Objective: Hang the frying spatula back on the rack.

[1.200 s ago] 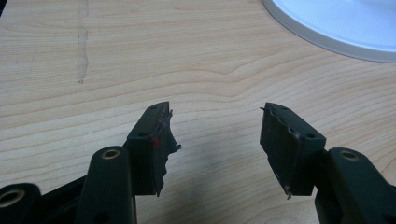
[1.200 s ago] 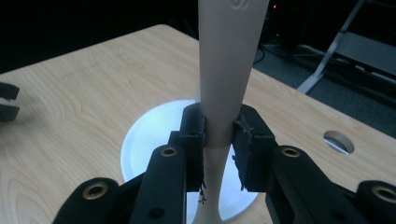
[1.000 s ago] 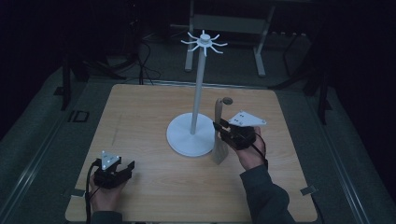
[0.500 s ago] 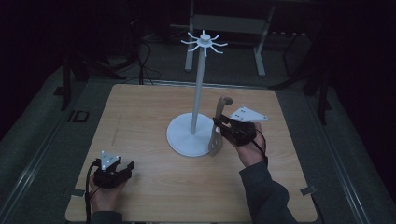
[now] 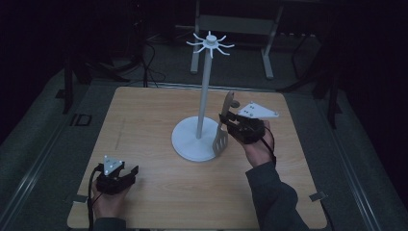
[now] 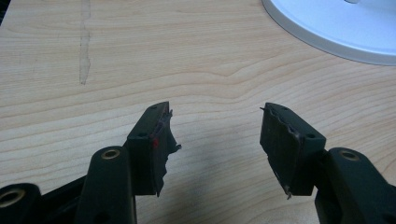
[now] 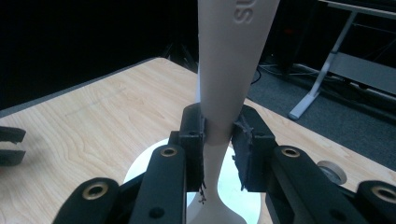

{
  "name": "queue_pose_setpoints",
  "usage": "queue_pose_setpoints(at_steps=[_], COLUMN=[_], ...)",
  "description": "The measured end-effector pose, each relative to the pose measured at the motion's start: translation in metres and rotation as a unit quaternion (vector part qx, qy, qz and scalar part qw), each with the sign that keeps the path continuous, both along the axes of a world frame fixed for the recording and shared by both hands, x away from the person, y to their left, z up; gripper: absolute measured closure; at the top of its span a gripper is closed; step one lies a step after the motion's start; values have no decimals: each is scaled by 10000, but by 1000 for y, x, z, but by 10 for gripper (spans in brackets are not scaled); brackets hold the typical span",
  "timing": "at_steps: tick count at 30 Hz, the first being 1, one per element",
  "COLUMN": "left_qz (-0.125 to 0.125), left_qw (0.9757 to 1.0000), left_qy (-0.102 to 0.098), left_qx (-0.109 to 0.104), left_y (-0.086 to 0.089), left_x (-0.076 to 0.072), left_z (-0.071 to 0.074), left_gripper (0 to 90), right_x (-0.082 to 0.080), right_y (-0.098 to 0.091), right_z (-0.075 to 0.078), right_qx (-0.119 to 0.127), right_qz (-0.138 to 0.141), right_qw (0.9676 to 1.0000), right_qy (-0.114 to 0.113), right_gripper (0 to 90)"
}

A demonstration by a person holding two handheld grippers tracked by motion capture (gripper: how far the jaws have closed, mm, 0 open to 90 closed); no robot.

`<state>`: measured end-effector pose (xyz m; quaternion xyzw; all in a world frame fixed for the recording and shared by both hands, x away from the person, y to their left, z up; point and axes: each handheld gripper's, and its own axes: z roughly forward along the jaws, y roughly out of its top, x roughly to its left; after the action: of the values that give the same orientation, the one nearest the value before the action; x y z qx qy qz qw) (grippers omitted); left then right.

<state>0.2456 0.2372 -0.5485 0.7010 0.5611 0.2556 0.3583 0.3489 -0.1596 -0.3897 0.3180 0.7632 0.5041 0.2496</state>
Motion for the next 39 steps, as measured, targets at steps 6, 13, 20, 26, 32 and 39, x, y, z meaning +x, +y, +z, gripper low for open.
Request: queue_pose_setpoints(at_steps=[6,13,20,26,32,39], left_qz=[-5,4,8,37,32,40], left_qw=[10000,10000,10000,10000,10000,10000], left_qy=[5,3,9,2,5,-1], left_qx=[2,-1,7,-12,-7,-16], left_y=[0,0,0,0,0,0], left_x=[0,0,0,0,0,0], left_z=[0,0,-1,0,0,0], left_gripper=[434,433,433,428,428,428], right_x=[3,7,12,14,16,19], right_y=[0,-1,-2,-1,1,2], right_z=[9,19,27,32,38,45], right_qx=[83,201,352,345,267,246], right_qz=[-8,-20,3,-8,-32,-45], right_qw=[10000,9998,9994,9994,9996,9997], right_qy=[-28,-40,37,29,-2,-27], right_gripper=[745,745,746,746,746,745])
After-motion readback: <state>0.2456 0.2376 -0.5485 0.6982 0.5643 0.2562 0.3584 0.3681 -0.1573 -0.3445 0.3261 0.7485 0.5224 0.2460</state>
